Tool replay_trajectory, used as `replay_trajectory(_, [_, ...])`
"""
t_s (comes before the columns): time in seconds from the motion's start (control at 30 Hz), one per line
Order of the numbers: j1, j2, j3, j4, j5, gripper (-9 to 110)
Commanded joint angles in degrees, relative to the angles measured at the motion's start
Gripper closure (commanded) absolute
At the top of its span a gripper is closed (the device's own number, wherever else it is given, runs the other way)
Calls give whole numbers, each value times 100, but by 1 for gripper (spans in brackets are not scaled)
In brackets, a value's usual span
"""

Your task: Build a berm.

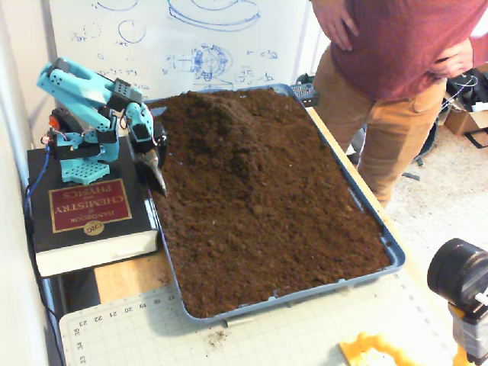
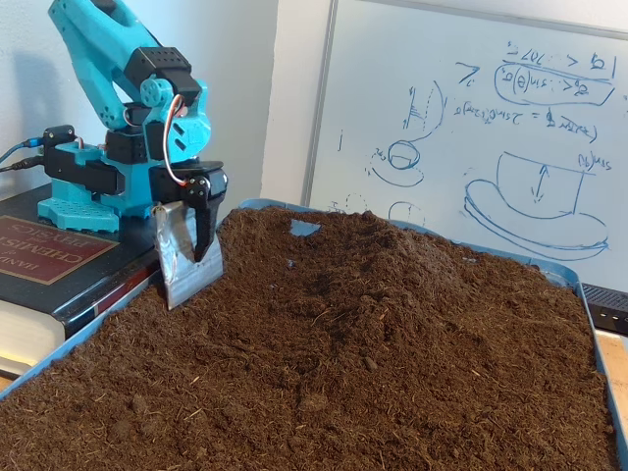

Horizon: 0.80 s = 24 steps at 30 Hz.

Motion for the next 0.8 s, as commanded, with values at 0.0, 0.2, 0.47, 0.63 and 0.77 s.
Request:
replay_trajectory(0.0, [193, -290, -615, 26, -53, 101])
replay_trajectory(0.2, [211, -1775, -1072, 26, -141, 101])
replay_trajectory(0.47, [158, -3270, -2153, 26, -149, 101])
replay_trajectory(0.63, [158, -3691, -2865, 26, -149, 101])
replay_trajectory(0.77, [149, -4017, -3393, 26, -149, 101])
